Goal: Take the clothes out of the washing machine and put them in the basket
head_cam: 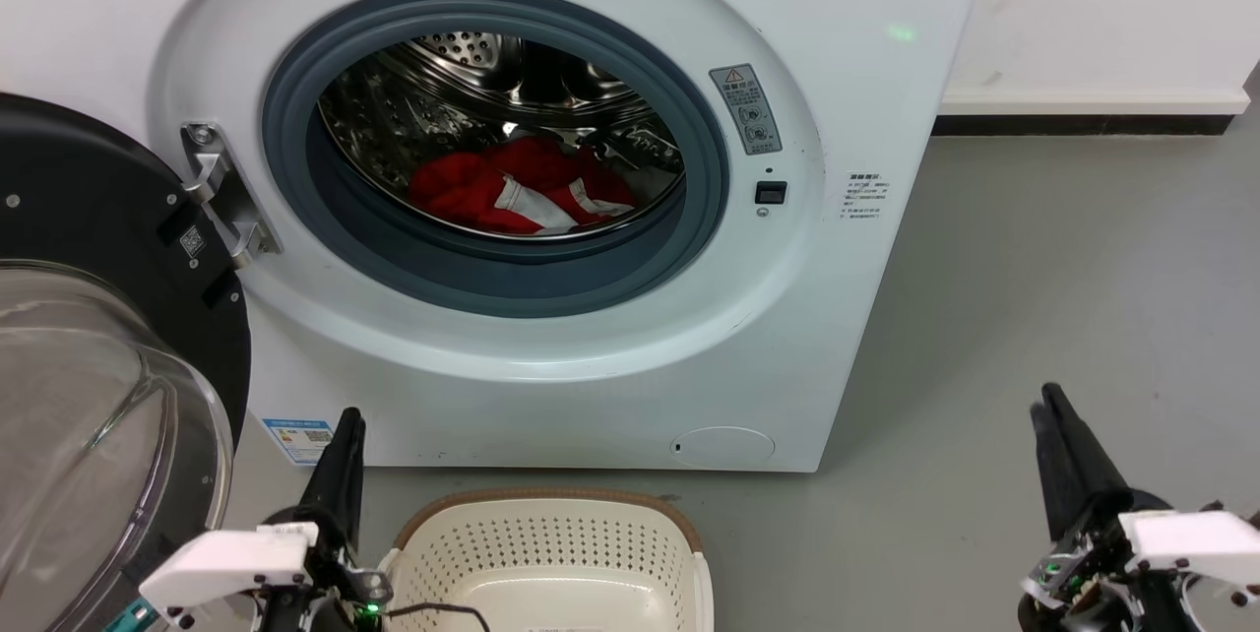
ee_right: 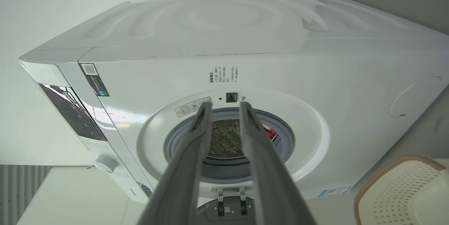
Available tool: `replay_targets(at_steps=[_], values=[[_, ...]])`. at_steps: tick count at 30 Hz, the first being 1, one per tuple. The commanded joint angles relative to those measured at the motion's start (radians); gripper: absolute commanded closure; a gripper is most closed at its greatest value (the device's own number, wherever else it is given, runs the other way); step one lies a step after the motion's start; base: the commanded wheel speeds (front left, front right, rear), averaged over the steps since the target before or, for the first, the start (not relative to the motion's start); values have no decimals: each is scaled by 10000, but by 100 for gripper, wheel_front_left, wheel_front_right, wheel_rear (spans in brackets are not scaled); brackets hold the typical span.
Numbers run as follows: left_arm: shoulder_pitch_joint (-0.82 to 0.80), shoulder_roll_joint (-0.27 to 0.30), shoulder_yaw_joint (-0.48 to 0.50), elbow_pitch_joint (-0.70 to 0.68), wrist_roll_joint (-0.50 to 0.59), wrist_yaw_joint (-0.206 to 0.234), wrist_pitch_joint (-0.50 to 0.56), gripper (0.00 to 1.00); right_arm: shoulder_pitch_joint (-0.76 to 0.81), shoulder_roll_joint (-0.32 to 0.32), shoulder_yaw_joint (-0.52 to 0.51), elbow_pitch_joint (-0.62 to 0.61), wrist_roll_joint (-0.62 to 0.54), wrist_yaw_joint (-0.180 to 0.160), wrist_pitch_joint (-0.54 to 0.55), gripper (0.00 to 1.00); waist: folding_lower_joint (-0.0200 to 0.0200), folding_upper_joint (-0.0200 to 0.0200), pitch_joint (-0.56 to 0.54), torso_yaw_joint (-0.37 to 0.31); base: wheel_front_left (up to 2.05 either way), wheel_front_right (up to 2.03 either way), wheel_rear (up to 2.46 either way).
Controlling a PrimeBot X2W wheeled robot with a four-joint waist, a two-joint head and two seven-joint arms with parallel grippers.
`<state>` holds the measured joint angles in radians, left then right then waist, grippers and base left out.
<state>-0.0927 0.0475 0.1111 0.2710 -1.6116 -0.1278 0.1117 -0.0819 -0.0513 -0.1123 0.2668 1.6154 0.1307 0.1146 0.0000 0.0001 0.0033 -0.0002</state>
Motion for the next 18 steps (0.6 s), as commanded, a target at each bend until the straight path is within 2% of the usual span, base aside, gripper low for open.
replay_targets(at_steps=[1,13,18], values=[[-126,16,-42,-126,50,-10,-44,0,-114,-2,30,-135,-46,0,-72,0,0,-1,2,-2,0,0,0],[-271,20,-543,-275,679,-14,-655,0,24,-1,192,-480,-692,0,-676,0,0,-1,23,20,0,0,0],[-359,21,-673,-512,1723,-17,-964,0,77,-1,193,-772,-1918,0,-989,0,0,-1,35,61,0,0,0]])
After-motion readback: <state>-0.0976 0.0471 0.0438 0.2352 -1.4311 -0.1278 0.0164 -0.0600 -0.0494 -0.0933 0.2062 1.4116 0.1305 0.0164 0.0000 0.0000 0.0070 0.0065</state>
